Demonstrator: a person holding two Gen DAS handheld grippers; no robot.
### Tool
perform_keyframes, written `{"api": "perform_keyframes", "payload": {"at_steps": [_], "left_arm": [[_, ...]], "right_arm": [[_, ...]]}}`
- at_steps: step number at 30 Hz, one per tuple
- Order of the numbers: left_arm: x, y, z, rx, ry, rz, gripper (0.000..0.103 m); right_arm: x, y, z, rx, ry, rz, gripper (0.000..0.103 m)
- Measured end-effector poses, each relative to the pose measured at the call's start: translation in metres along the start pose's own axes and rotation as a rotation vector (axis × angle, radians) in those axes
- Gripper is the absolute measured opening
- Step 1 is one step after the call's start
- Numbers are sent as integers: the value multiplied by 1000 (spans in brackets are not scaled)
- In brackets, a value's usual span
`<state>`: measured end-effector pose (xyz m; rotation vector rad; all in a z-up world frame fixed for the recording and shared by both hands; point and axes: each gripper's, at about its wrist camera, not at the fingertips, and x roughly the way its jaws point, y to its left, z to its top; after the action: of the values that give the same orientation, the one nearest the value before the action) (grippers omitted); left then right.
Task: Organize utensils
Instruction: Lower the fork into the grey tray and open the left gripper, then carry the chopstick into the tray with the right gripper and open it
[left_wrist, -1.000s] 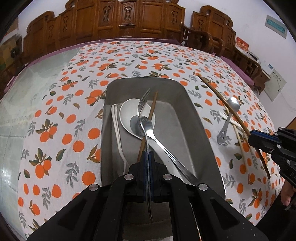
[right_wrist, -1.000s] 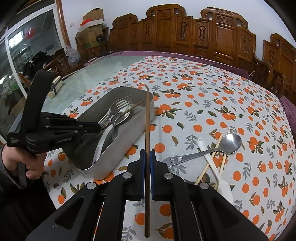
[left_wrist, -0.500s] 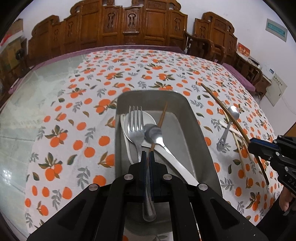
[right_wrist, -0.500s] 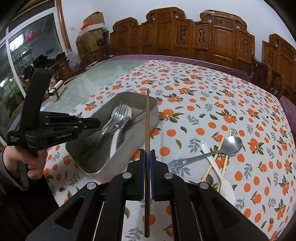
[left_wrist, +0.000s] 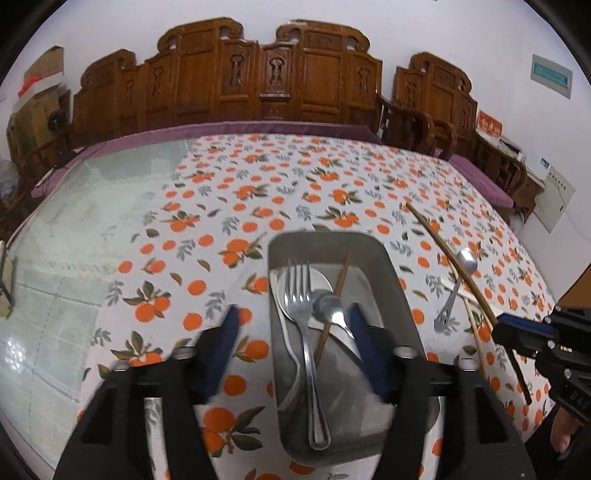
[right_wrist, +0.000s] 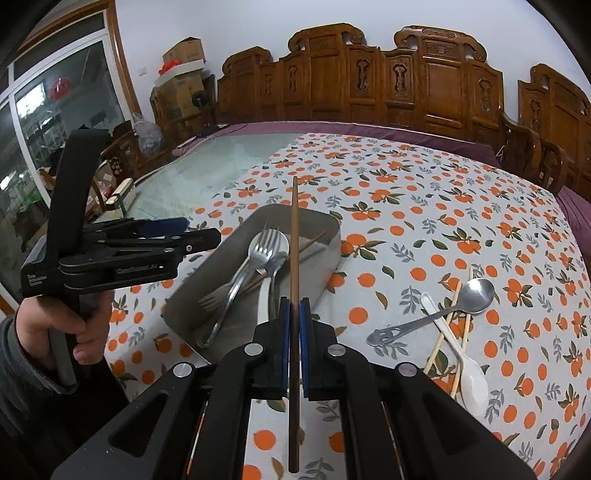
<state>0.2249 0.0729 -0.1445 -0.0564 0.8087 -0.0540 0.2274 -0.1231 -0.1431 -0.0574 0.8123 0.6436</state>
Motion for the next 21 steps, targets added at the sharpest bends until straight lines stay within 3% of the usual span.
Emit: {"api": "perform_keyframes", "payload": {"at_steps": [3,5,21], "left_arm": [[-7,8,4,-13,-25,-2,89],[-10,15,5,-23,-30,3,91],[-23,50,11,-30,-57,31,92]], "right_arm": [[2,6,2,16,4,3,6],[7,13,4,11,12,-3,6],[53,37,26,35,61,-26,6]]}}
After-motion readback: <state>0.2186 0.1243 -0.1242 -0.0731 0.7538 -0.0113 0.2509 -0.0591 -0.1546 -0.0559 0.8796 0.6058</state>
